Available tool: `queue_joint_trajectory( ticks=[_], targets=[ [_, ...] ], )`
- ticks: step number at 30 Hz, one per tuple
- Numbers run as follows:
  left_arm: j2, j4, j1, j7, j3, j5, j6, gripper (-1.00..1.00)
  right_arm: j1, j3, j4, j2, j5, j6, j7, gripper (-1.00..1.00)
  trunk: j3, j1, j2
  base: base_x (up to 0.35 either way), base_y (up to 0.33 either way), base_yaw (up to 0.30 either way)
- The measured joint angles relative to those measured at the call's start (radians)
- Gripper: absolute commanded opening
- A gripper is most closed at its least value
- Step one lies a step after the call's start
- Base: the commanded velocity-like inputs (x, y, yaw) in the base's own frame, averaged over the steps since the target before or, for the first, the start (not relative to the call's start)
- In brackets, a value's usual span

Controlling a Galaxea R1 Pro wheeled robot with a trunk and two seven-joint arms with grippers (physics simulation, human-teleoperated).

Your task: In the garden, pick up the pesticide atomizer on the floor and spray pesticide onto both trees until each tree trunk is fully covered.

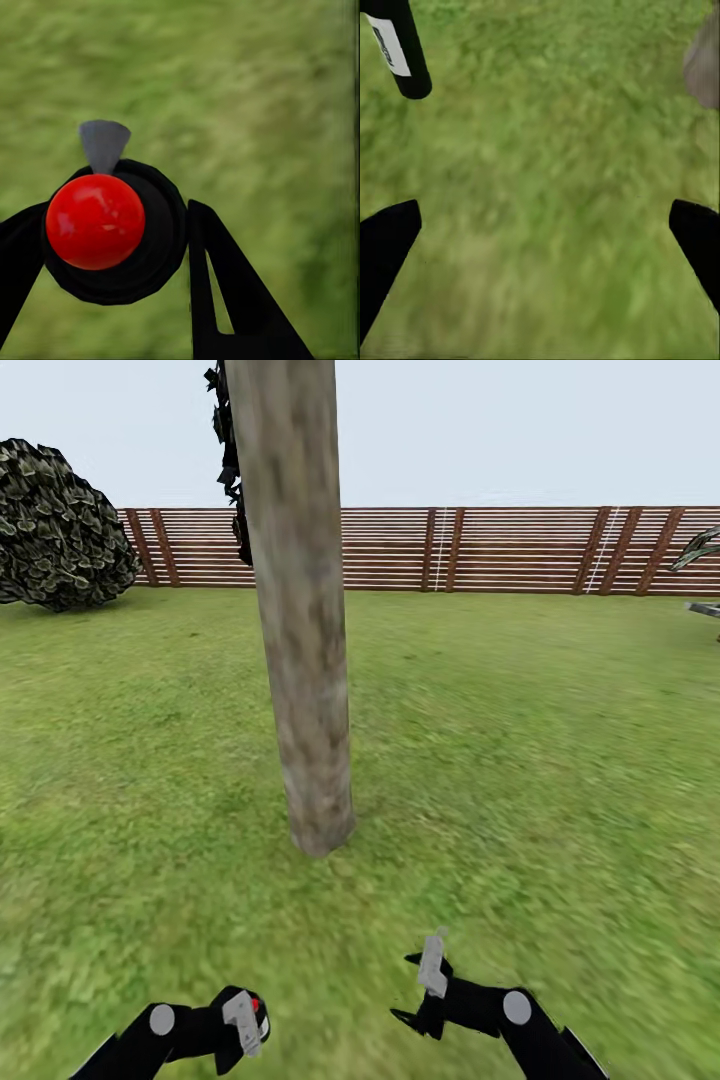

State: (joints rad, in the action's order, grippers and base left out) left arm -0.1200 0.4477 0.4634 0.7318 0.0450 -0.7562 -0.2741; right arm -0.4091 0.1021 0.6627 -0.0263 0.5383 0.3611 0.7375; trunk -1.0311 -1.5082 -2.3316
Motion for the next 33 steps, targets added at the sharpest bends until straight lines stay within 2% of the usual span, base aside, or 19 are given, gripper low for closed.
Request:
queue_joint_trajectory(
  ticks=[4,9,13,18,21,23,28,33],
  targets=[
    [0.002,0.001,0.001,0.018,-0.001,-0.012,0.003,-1.00,0.000,0.043,0.001,0.002,0.000,0.000,0.025,-1.00,0.000,0.000,0.000,0.000,0.000,0.000],
    [0.013,0.004,0.001,0.066,-0.001,-0.018,0.003,-1.00,0.000,0.052,0.001,0.018,0.001,0.000,0.029,-1.00,0.000,0.000,0.000,0.000,0.000,0.000],
    [0.029,0.012,0.001,0.073,-0.011,-0.044,0.004,-1.00,0.000,0.055,0.001,0.024,0.000,0.000,0.030,-1.00,0.000,0.000,0.000,0.000,0.000,0.000],
    [0.067,0.016,0.002,0.075,-0.022,-0.076,0.004,-1.00,0.000,0.068,0.001,0.048,0.002,0.000,0.029,-1.00,0.000,0.000,0.000,0.000,0.000,0.000],
    [0.088,0.026,0.007,0.076,-0.024,-0.078,0.004,-1.00,0.000,0.125,0.002,0.052,0.001,0.000,0.029,-1.00,0.000,0.000,0.000,0.000,0.000,0.000],
    [0.099,0.033,0.012,0.077,-0.025,-0.096,0.004,-1.00,0.000,0.147,0.002,0.054,0.001,0.000,0.029,-1.00,0.000,0.000,0.000,0.000,0.000,0.000],
    [0.130,0.036,0.016,0.092,-0.024,-0.160,0.006,-1.00,-0.001,0.157,0.003,0.062,0.000,0.000,0.030,-1.00,0.000,0.000,0.000,0.000,0.000,0.000],
    [0.148,0.036,0.029,0.111,-0.024,-0.172,0.006,-1.00,-0.001,0.158,0.004,0.065,0.000,0.000,0.030,-1.00,0.000,0.000,0.000,0.000,0.000,0.000]
  ],
)
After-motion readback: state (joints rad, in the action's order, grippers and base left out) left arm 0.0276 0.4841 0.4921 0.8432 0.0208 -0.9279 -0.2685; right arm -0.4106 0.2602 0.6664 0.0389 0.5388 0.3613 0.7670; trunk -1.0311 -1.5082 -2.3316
